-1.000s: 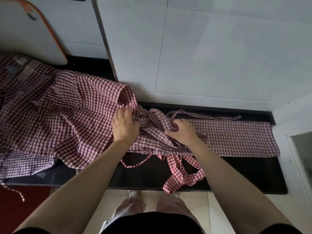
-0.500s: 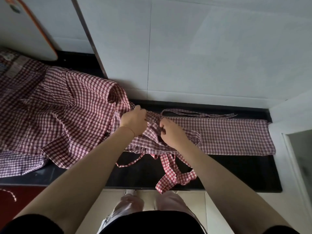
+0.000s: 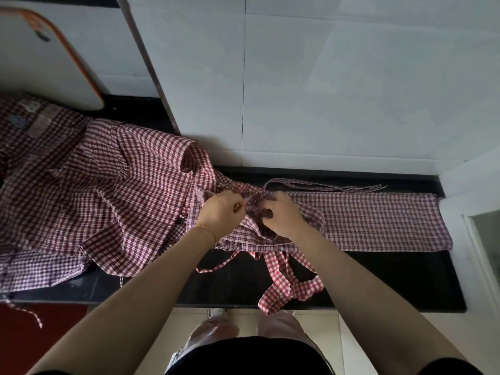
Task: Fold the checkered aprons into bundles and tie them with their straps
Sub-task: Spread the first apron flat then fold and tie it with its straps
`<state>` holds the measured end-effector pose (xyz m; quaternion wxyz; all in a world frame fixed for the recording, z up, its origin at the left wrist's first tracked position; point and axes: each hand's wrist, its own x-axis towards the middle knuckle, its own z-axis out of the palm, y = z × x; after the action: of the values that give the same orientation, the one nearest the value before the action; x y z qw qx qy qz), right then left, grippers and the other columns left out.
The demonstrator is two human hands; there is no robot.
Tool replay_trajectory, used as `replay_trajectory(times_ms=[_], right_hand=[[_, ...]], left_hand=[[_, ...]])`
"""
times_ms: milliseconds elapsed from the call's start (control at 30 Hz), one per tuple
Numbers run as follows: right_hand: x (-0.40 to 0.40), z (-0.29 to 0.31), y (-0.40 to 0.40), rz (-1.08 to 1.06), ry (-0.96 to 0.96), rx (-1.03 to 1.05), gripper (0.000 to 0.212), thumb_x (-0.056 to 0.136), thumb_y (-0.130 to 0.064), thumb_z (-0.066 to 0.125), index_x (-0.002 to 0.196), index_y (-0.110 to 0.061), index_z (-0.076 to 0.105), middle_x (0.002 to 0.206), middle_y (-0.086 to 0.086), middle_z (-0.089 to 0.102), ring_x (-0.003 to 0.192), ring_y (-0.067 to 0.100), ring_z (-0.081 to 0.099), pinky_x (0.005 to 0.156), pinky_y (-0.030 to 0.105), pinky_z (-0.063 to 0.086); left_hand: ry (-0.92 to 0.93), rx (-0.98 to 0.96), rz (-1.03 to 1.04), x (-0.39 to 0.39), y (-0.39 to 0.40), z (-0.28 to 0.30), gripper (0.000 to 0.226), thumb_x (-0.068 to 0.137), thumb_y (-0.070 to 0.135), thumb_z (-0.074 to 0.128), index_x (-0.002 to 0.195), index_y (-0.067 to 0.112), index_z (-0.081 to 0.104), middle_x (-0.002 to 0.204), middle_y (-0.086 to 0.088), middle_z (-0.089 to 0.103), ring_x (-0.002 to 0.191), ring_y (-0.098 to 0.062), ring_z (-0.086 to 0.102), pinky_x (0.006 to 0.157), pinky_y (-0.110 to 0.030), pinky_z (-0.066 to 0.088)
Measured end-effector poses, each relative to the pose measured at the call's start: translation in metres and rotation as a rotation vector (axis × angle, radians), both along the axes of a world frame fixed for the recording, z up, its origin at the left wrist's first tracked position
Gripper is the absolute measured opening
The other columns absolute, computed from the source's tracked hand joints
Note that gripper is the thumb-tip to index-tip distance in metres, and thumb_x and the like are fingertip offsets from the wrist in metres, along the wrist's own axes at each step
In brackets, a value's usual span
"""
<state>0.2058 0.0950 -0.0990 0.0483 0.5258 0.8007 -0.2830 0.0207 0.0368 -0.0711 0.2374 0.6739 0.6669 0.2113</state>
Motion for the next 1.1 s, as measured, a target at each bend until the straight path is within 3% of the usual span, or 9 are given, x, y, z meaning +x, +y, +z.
replay_trajectory(times_ms=[100,200,467,600,700,800,900,1000,1100], right_hand=[[0.001,0.0,0.001,0.013,-0.078,-0.064,0.014,0.097,-0.033,0.058,0.1,-0.023,0.067,0.124,0.003,0.05,0.124,0.025,0.043,0.109,0.049,0.034],[0.008,0.003,0.004,-0.09,-0.066,-0.099,0.036,0.099,-0.042,0.053,0.071,-0.019,0.055,0.092,-0.001,0.057,0.095,0.019,0.057,0.102,0.047,0.039],[0.033,0.003,0.011,-0.194,-0.279,0.191,0.022,0.097,-0.026,0.059,0.117,-0.014,0.059,0.111,0.005,0.062,0.108,0.024,0.06,0.097,0.042,0.048],[0.019,0.002,-0.009,-0.134,-0.089,0.499,0.018,0.099,-0.027,0.047,0.109,-0.014,0.056,0.102,0.002,0.056,0.096,0.019,0.054,0.087,0.035,0.047],[0.006,-0.008,-0.027,0.103,0.008,0.522,0.043,0.099,-0.046,0.044,0.123,-0.013,0.056,0.119,0.004,0.059,0.111,0.021,0.055,0.096,0.04,0.048],[0.005,-0.025,-0.036,0.27,-0.173,0.459,0.061,0.103,-0.045,0.037,0.153,-0.011,0.033,0.16,0.01,0.032,0.149,0.026,0.027,0.119,0.049,0.028],[0.021,-0.04,-0.029,0.242,-0.355,0.276,0.061,0.106,-0.041,0.021,0.159,-0.017,0.001,0.167,0.005,-0.003,0.153,0.023,-0.007,0.124,0.049,0.002],[0.035,-0.042,-0.023,0.115,-0.412,0.182,0.063,0.106,-0.037,0.03,0.159,-0.021,0.0,0.167,0.004,-0.005,0.153,0.025,-0.008,0.124,0.048,-0.003],[0.03,-0.035,-0.025,0.033,-0.321,0.314,0.059,0.105,-0.03,0.039,0.158,-0.014,0.02,0.166,0.011,0.011,0.154,0.028,0.004,0.123,0.045,0.0]], left_hand=[[-0.095,-0.045,0.11,0.0,0.008,-0.001,0.012,0.092,0.006,0.061,0.094,0.012,0.071,0.098,0.0,0.055,0.08,-0.016,0.058,0.072,-0.025,0.047],[-0.043,-0.177,0.138,-0.006,0.014,-0.009,0.018,0.094,0.001,0.056,0.095,0.015,0.066,0.111,-0.001,0.046,0.079,-0.017,0.057,0.073,-0.025,0.047],[0.495,-0.283,0.029,0.001,0.017,-0.008,0.032,0.087,0.0,0.058,0.117,0.012,0.058,0.13,-0.011,0.044,0.112,-0.029,0.05,0.091,-0.041,0.051],[0.538,-0.014,-0.209,0.017,0.005,-0.019,0.042,0.092,0.011,0.051,0.133,0.015,0.049,0.143,-0.008,0.043,0.134,-0.026,0.038,0.116,-0.041,0.027],[0.477,-0.136,-0.301,0.021,-0.004,-0.035,0.055,0.104,0.033,0.029,0.156,0.013,0.023,0.164,-0.009,0.018,0.153,-0.026,0.009,0.123,-0.042,0.001],[0.594,-0.261,-0.317,0.016,-0.01,-0.052,0.065,0.105,0.048,0.014,0.159,0.016,-0.004,0.166,-0.005,-0.009,0.153,-0.025,-0.012,0.122,-0.043,-0.009],[0.629,-0.308,-0.324,0.006,-0.013,-0.066,0.07,0.102,0.057,0.008,0.157,0.02,-0.013,0.164,-0.004,-0.019,0.152,-0.024,-0.017,0.121,-0.042,-0.012],[0.617,-0.369,-0.335,0.006,-0.01,-0.067,0.071,0.102,0.059,0.01,0.158,0.021,-0.012,0.165,-0.003,-0.018,0.152,-0.024,-0.015,0.122,-0.042,-0.01],[0.439,-0.214,-0.247,0.005,-0.01,-0.052,0.057,0.106,0.047,0.021,0.156,0.019,0.025,0.166,-0.007,0.01,0.153,-0.025,0.002,0.123,-0.042,-0.004]])
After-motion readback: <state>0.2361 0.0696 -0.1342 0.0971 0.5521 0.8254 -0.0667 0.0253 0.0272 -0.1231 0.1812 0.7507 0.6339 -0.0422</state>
